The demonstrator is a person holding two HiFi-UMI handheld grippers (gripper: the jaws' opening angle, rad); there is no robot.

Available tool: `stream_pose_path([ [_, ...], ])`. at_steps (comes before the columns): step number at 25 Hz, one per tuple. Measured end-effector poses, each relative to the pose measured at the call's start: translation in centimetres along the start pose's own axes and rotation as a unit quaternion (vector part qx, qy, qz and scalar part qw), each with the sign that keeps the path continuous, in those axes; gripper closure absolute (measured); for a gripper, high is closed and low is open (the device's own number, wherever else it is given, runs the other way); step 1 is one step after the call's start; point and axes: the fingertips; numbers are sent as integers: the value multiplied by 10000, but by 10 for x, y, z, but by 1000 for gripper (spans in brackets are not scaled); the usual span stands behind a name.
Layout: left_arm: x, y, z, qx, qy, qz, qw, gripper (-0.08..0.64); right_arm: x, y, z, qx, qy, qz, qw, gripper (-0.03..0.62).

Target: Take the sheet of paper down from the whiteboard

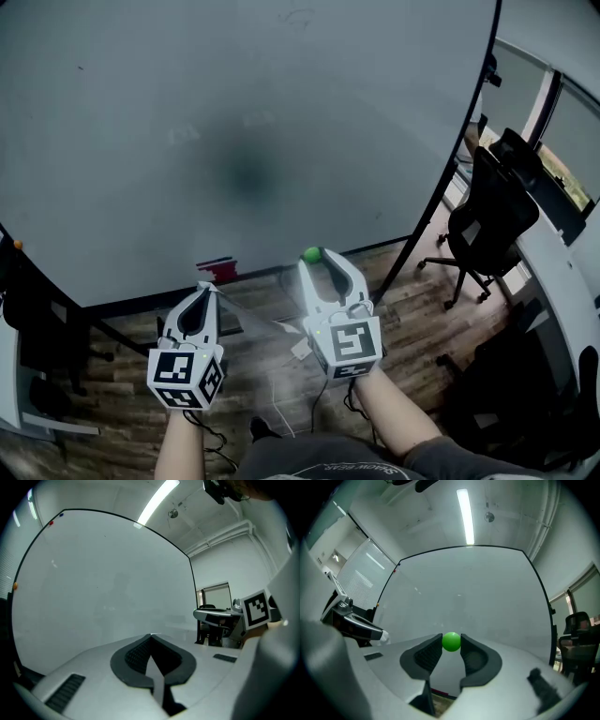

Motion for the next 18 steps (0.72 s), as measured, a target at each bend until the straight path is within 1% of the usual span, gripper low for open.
stream_pose_path([
  [3,-10,9,27,184,40,-21,9998,549,-10,23,11,274,-30,-30,9996,464],
  [10,-43,37,94,632,1,-122,9979,548,-33,91,35,712,-74,-51,9974,464],
  [18,-74,72,155,1051,203,-276,9939,549,-55,157,50,1150,-291,-105,9929,464],
])
Point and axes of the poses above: the fingertips, and each gripper's own axes: y backward along the fingers, z to its right, x out of its top, and after that the axes turned 5 degrees about y, right-handed
